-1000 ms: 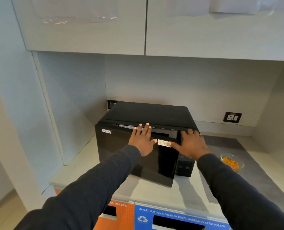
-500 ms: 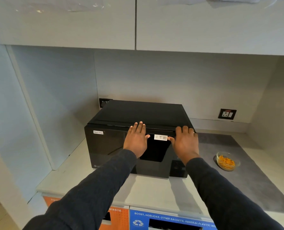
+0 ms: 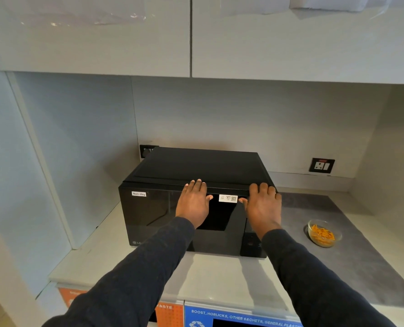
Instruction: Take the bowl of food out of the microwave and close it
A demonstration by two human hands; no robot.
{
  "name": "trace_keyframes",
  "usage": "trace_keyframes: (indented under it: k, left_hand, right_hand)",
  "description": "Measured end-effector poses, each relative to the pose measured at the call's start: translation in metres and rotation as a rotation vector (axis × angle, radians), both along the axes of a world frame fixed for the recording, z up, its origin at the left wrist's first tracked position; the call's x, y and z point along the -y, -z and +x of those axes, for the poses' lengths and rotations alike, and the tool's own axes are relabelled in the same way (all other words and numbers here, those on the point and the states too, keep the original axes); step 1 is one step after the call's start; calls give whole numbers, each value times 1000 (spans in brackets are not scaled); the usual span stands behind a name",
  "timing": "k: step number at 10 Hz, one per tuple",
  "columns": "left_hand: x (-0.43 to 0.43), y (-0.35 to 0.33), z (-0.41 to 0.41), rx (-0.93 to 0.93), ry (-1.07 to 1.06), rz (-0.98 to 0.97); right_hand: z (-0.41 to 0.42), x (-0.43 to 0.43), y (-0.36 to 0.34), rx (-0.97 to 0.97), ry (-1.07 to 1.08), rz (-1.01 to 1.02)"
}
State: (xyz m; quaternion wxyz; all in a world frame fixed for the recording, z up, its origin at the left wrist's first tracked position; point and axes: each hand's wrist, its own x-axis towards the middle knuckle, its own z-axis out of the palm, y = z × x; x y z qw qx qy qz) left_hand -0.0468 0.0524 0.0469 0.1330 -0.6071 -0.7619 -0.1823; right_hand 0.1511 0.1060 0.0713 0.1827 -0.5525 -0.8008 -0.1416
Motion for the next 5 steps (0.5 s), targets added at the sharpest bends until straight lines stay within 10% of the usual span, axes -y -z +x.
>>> trace_keyframes:
  k: [5]
  left_hand:
    - [23, 35, 7, -42, 4, 122]
  right_hand:
    - [2, 23, 20, -36, -11, 28]
